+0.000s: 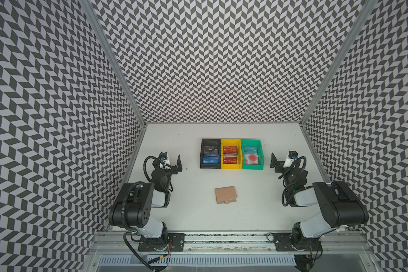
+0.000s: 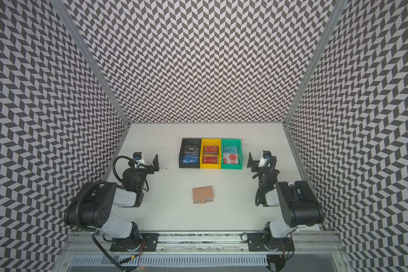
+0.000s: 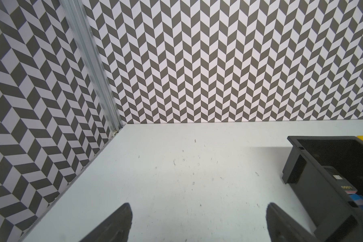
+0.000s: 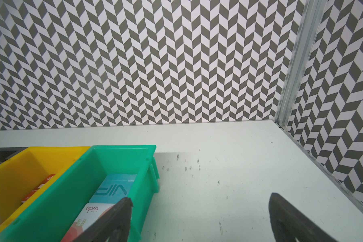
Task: Take the credit cards out of the card holder
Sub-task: Move the card holder to the center of the table.
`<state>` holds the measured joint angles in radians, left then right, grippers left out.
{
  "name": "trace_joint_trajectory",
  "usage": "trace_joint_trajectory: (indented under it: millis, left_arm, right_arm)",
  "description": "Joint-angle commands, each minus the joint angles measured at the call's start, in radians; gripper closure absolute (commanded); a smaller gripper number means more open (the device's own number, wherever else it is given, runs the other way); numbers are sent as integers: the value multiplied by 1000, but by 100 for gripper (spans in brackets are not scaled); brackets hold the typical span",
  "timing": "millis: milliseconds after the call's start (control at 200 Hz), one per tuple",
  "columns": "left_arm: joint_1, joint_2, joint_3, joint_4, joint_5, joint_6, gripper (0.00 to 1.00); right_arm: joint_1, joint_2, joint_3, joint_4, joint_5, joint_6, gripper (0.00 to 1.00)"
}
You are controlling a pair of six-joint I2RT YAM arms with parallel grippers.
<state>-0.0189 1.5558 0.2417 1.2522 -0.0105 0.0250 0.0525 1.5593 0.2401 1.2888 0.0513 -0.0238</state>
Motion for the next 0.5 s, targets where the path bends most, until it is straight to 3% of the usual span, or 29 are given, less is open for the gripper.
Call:
trace_joint_trajectory:
  millis: [0, 110, 330, 411, 491]
  left_arm:
    - [6, 4, 14, -1, 4, -10, 0]
    - [7, 6, 14, 0, 4, -11, 0]
    - [8, 4, 14, 0, 8, -11, 3]
    - [6, -10, 14, -3, 10, -7, 7]
    - [-5, -81, 45, -122, -6, 1, 7]
  right_arm:
    - [6, 8, -10, 77, -5, -9, 1]
    - [19, -34, 11, 8, 34, -18, 2]
    - [86, -213, 119, -309, 62, -73, 3]
    - [124, -276, 190, -471, 25, -69, 3]
    - [161, -322, 268, -659, -56, -59, 3]
